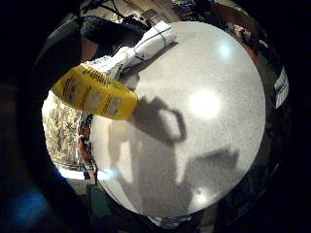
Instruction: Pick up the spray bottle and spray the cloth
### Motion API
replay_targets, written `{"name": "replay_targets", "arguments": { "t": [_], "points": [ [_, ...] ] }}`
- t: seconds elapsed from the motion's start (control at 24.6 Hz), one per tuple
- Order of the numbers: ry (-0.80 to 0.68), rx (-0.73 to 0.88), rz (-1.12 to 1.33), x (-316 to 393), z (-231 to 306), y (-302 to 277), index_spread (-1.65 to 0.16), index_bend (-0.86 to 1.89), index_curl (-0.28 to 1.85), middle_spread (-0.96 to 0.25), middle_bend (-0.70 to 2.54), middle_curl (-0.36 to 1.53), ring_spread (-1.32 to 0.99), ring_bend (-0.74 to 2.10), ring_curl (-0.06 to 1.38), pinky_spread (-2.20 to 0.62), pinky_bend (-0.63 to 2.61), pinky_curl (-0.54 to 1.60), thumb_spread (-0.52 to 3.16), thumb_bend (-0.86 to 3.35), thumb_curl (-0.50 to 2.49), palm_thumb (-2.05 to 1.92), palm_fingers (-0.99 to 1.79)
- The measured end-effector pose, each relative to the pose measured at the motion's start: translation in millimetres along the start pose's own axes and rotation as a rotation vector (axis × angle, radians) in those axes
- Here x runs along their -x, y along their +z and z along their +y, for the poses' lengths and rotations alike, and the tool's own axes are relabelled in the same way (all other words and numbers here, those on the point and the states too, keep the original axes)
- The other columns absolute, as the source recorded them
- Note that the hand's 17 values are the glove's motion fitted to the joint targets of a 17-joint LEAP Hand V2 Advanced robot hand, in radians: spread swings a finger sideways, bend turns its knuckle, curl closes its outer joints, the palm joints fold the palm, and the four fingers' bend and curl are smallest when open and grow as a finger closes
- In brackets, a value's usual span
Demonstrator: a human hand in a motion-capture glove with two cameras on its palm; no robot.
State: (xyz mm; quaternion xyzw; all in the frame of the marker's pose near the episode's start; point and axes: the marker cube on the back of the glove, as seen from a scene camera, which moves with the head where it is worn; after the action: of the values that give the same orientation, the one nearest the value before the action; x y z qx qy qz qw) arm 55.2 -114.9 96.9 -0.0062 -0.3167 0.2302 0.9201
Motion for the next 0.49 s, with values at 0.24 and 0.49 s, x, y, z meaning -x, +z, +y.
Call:
{"name": "replay_targets", "arguments": {
  "t": [0.24,0.49],
  "points": [
    [0.011,-0.029,0.017,0.7,-10.3,12.4,-0.34,0.02,0.14,0.02,0.27,0.38,0.00,0.44,0.32,0.19,0.61,0.37,0.95,0.02,0.37,0.80,0.60],
    [-0.011,-0.094,-0.015,0.0,-2.9,7.3,-0.32,0.10,0.14,-0.02,0.30,0.39,-0.04,0.54,0.34,0.03,0.61,0.36,0.94,0.09,0.42,0.99,0.87]
  ]
}}
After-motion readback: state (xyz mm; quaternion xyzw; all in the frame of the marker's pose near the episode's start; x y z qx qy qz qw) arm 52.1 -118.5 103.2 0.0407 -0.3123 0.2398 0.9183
